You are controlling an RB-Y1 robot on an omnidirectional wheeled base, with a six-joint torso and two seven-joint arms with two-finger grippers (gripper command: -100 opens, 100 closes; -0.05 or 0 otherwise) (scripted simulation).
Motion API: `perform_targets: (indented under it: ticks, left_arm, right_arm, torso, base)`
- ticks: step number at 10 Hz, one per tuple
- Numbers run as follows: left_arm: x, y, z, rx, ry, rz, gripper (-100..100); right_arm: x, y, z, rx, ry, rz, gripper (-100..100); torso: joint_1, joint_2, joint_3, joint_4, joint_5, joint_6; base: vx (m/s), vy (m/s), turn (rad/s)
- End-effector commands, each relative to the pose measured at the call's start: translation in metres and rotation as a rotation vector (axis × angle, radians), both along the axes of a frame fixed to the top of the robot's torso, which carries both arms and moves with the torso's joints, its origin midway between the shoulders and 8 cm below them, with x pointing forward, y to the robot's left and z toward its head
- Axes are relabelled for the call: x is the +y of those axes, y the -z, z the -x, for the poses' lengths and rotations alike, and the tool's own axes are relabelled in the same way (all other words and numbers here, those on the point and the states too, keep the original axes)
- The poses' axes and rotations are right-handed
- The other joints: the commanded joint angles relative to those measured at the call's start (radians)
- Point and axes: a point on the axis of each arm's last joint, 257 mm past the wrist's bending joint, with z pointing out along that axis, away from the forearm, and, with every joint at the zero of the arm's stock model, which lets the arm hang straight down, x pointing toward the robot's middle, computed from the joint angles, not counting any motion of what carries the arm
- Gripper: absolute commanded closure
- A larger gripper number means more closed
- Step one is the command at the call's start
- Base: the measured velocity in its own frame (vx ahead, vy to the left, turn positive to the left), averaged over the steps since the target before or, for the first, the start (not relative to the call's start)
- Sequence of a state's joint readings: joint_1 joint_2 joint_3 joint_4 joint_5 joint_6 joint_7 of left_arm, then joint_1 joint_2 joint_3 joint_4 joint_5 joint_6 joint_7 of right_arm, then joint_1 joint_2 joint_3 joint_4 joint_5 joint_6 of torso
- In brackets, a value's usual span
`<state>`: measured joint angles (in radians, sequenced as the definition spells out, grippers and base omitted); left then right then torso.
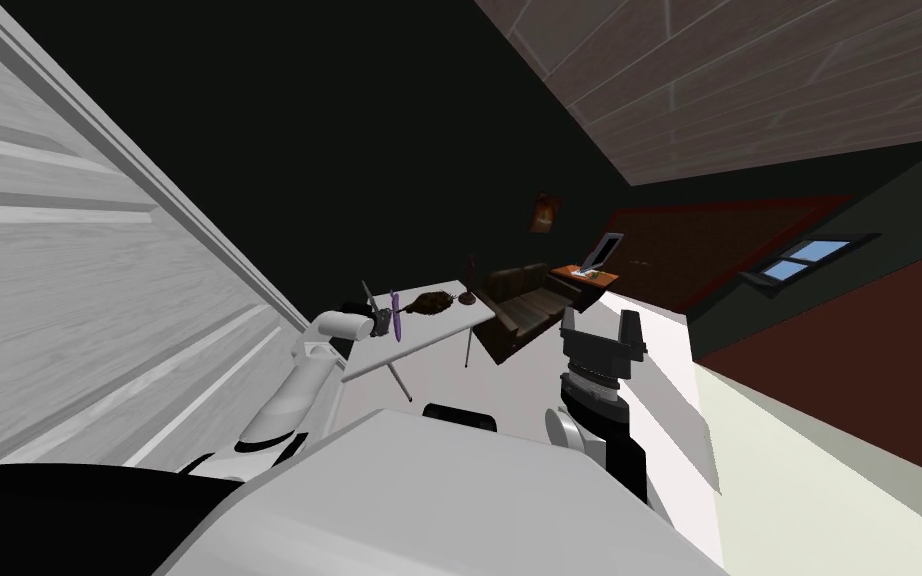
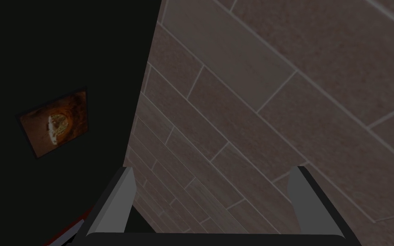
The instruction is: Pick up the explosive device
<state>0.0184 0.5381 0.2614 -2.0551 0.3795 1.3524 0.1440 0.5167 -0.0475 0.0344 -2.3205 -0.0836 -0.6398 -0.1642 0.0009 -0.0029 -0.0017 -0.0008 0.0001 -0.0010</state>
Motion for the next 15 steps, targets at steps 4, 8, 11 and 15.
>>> perform_targets:
  ticks: [4,8,11,15]
  left_arm:
    - [0.051,0.006,0.033,0.115,-0.139,-0.015,-100]
    - [0.079,0.010,0.057,0.185,-0.231,-0.018,-100]
    - [0.086,0.015,0.066,0.209,-0.258,-0.016,-100]
    - [0.092,0.031,0.062,0.212,-0.264,-0.015,-100]
  right_arm:
    - [0.000,0.000,0.000,0.000,0.000,0.000,0]
    - [0.000,0.000,0.000,0.000,0.000,0.000,0]
    - [0.000,0.000,0.000,0.000,0.000,0.000,0]
    - [0.000,0.000,0.000,0.000,0.000,0.000,0]
  torso:
    - [0.000,-0.001,0.000,0.000,0.000,0.000]
    - [0.000,0.000,0.000,0.000,0.000,0.000]
    - [0.001,-0.001,0.000,0.000,0.000,0.000]
    - [0.000,0.003,0.002,0.001,0.000,0.000]
  base:
    - [0.063,0.004,0.018]
    - [0.065,0.006,0.020]
    - [0.056,0.021,0.013]
    - [0.010,0.008,-0.008]
